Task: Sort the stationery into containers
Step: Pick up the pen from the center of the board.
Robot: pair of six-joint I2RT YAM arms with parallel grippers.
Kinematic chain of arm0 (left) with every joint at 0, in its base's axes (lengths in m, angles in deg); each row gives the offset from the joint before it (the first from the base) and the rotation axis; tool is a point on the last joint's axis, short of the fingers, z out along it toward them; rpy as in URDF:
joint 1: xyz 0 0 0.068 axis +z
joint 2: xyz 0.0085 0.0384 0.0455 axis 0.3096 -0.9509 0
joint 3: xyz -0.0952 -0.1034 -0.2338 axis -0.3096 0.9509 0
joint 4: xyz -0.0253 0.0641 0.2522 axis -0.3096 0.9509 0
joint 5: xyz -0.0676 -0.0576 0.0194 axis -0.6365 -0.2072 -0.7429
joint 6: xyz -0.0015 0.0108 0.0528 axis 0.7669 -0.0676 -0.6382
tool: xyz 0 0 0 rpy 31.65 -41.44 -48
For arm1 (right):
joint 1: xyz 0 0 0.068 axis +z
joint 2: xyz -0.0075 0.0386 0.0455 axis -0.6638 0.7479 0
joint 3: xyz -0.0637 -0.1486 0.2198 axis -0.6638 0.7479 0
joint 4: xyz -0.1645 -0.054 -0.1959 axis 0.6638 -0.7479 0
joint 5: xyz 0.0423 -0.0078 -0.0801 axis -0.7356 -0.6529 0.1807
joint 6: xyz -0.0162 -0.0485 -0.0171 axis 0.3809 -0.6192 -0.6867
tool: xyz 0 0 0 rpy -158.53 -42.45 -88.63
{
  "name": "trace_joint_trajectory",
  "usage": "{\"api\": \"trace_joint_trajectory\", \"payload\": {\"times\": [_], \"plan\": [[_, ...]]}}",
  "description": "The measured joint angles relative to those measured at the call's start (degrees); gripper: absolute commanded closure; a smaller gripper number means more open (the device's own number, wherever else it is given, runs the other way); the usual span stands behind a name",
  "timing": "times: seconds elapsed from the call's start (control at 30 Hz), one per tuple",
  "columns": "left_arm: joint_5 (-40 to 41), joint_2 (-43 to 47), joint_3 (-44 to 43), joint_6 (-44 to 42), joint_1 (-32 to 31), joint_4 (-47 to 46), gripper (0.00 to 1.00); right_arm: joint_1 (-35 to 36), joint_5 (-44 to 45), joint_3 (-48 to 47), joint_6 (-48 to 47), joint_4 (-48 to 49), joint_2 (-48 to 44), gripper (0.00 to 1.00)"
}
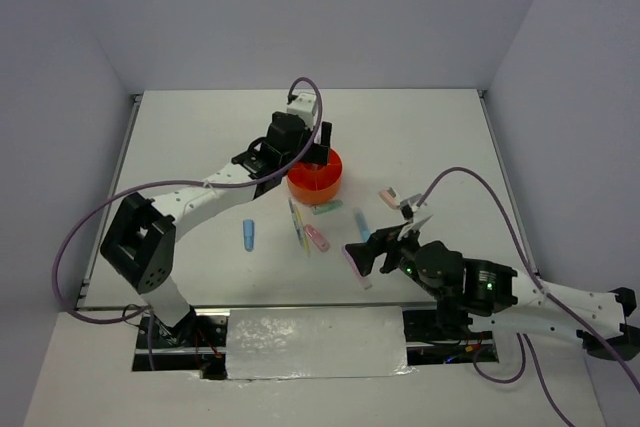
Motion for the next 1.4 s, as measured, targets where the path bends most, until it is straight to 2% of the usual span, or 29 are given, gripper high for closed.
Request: {"api": "trace_joint_trajectory", "payload": {"times": [0.13,0.23,0.33,0.37,0.47,0.6,0.8,1.0,1.17,1.4], "plan": [[0.7,4.2,1.0,1.9,0.0,4.1,0.01,0.0,-0.3,-1.4,0.0,0.0,10.1,0.01],[4.0,9.9,-0.6,4.6,0.0,11.0,0.01,0.0,-0.7,-5.0,0.2,-0.7,21.5,0.05],[8.0,17.2,-3.5,7.3,0.0,20.0,0.01,0.0,-1.0,-10.6,1.3,-0.7,33.8,0.16],[9.2,19.7,-4.0,7.9,0.0,22.7,0.01,0.0,-1.1,-12.3,1.8,-0.7,37.2,0.27],[11.6,28.7,-3.8,9.4,0.1,30.6,0.01,-0.3,-1.5,-17.4,3.2,-0.7,46.1,0.38],[10.9,41.7,0.9,9.1,0.3,37.4,0.01,-3.2,-4.6,-26.1,3.9,-0.2,58.5,0.45],[9.3,53.4,10.0,7.2,0.3,42.3,0.01,-10.1,-11.6,-35.9,3.0,0.9,74.4,0.52],[9.1,61.7,19.9,7.1,0.3,42.9,0.01,-13.0,-14.8,-39.7,0.6,0.7,81.8,0.55],[9.2,65.2,20.5,7.1,0.3,42.0,0.01,-14.4,-17.0,-40.1,-0.7,1.8,82.5,0.56],[9.0,64.2,20.5,7.1,0.5,41.4,0.01,-14.8,-18.7,-40.3,-1.3,3.3,84.1,0.58]]}}
